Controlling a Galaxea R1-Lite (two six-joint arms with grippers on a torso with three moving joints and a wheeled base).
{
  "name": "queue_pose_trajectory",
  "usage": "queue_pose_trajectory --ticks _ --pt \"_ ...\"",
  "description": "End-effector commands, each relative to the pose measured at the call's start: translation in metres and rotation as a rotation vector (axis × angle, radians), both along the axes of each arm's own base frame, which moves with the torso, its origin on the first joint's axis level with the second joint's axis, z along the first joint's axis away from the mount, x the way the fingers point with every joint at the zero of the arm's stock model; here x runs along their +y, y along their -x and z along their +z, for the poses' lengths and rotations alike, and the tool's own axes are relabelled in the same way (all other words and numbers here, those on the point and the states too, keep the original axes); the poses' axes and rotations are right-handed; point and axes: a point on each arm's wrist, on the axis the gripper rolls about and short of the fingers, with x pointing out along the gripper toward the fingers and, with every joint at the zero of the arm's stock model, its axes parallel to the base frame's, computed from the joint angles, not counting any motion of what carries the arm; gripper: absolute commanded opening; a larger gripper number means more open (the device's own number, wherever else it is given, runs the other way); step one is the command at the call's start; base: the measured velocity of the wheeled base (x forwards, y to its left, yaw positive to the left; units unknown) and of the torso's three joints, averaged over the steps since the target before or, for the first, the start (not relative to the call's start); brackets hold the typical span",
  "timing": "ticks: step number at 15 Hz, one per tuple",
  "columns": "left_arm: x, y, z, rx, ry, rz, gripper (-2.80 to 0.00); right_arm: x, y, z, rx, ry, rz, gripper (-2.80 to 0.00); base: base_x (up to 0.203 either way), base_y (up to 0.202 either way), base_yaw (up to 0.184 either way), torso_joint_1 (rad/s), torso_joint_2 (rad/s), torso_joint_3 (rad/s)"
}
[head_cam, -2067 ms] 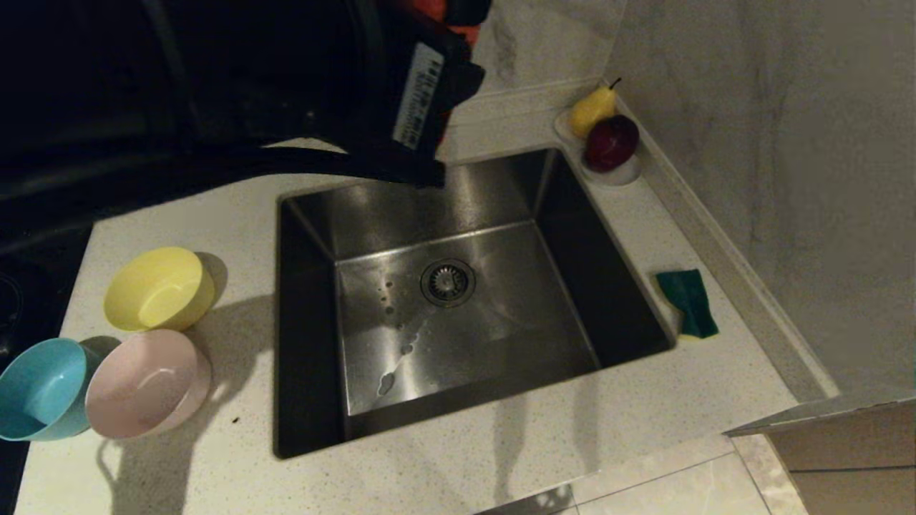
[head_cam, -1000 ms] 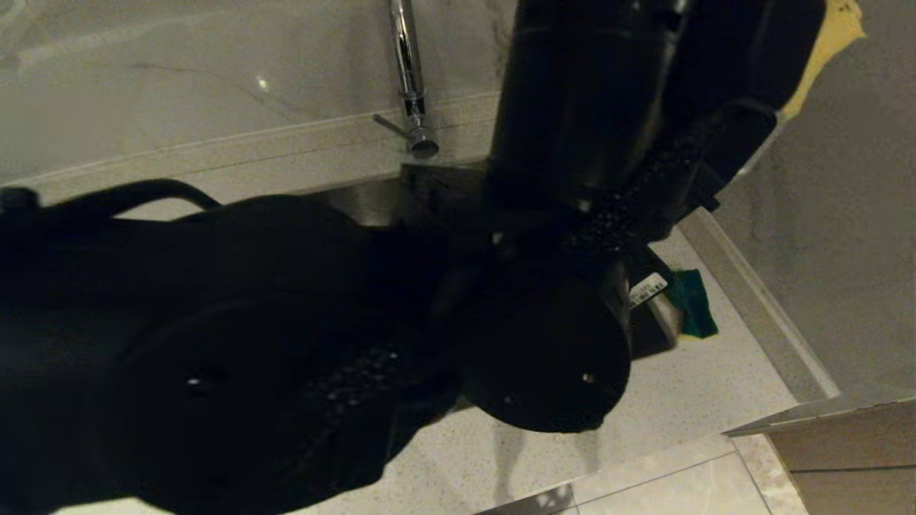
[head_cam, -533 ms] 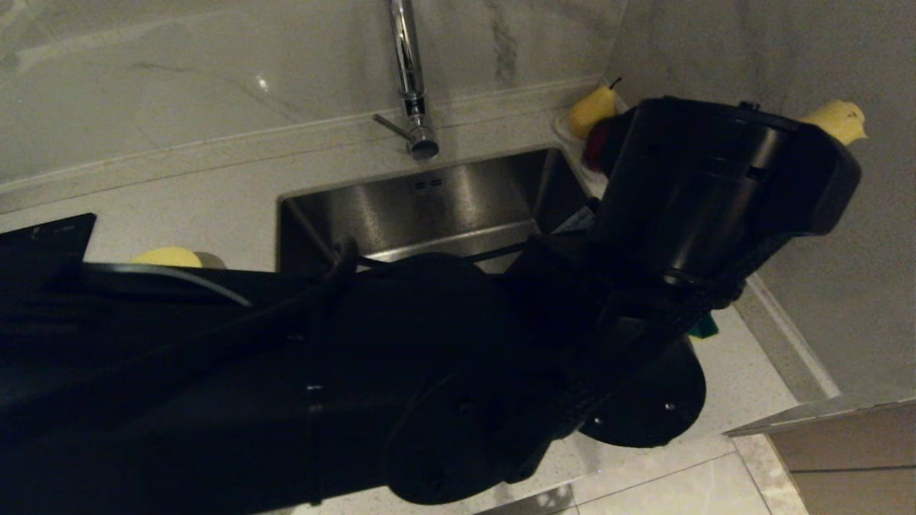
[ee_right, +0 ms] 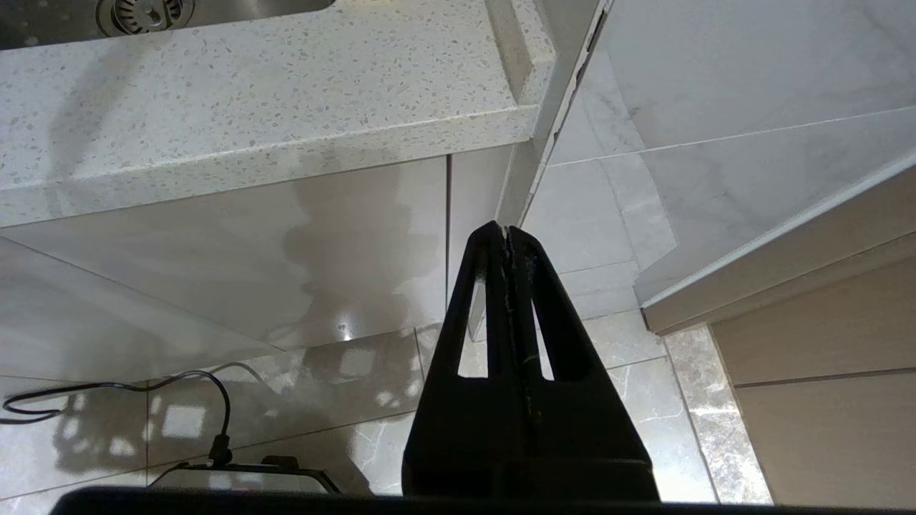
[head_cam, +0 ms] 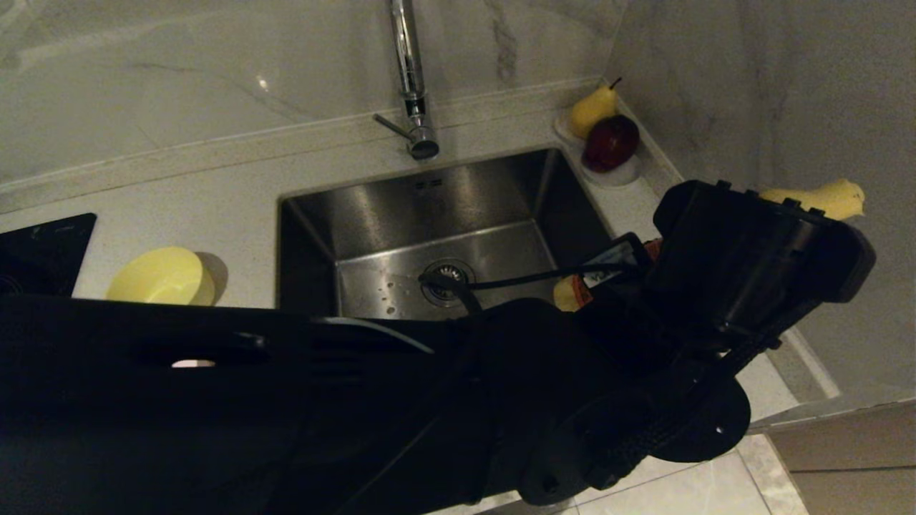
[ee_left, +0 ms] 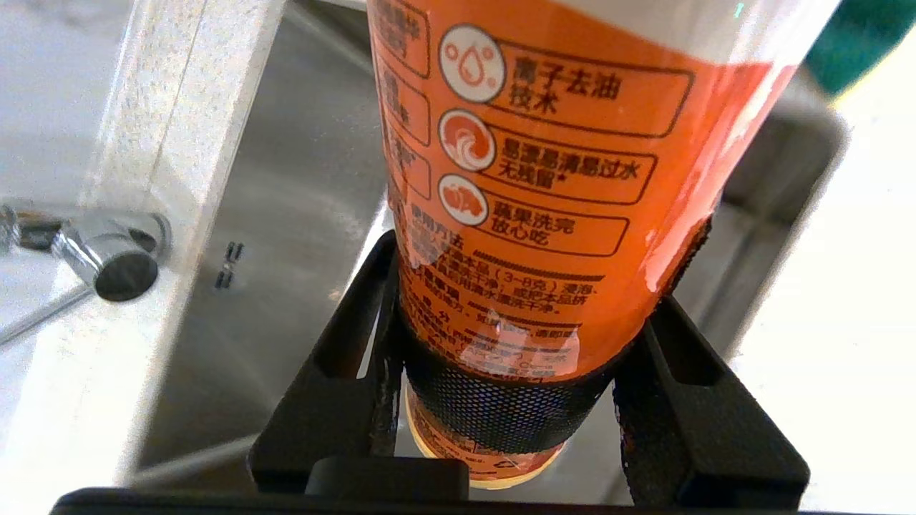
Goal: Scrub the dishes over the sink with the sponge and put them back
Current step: Squeeze it onto the sponge
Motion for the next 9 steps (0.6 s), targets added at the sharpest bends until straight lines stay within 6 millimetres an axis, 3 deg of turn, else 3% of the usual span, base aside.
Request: queue_pose_trajectory --ticks 1,9 --pt "-0.006 -0.003 -0.011 -0.01 -0.065 -0.001 -2.8 0.0 0.0 0.0 -0.002 0.0 0.001 -2.8 0.0 0.0 0.0 0.0 0.0 0.0" --pt "-0.004 -0.003 -0.023 -0.033 -0.2 0.07 -2.8 0.0 0.0 0.0 -0.002 0.0 0.001 -2.8 0.0 0.0 0.0 0.0 0.0 0.0"
